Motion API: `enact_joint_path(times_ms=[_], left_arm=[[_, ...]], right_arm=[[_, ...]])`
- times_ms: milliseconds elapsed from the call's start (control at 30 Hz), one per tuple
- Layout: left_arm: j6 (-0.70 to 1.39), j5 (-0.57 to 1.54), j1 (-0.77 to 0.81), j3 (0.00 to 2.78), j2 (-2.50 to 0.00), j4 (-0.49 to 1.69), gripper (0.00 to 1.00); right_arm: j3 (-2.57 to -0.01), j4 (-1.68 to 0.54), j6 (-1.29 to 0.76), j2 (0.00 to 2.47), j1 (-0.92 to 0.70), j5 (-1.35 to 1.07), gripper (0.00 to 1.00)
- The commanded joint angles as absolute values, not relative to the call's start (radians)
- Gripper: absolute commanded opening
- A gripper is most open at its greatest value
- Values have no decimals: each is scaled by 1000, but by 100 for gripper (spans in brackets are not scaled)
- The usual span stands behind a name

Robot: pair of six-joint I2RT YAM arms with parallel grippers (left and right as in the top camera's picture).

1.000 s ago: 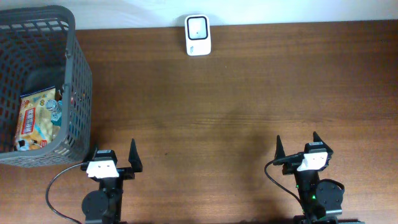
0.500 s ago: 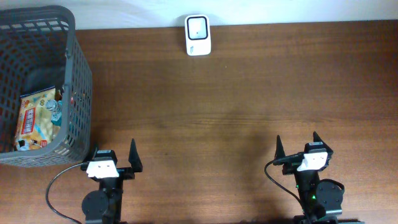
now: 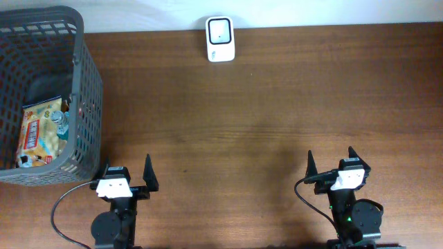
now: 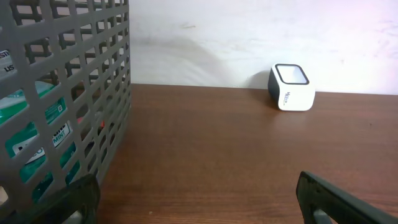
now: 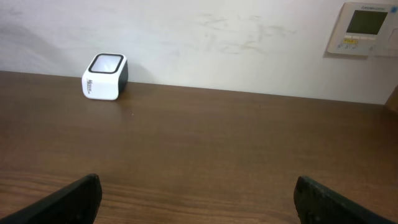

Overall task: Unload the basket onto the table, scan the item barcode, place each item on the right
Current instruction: 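Move the left gripper into the grey basket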

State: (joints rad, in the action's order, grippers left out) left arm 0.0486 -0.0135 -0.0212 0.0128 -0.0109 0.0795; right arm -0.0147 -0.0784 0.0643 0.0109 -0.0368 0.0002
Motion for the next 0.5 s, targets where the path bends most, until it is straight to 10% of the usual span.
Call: enact_joint_path(times_ms=[0, 467], left_arm=[[44, 4, -27, 9, -7, 84, 99], [186, 731, -27, 180, -12, -345, 99]], right_arm=[[-6, -81, 71, 3, -32, 9, 98], [-6, -81, 71, 3, -32, 9, 98]])
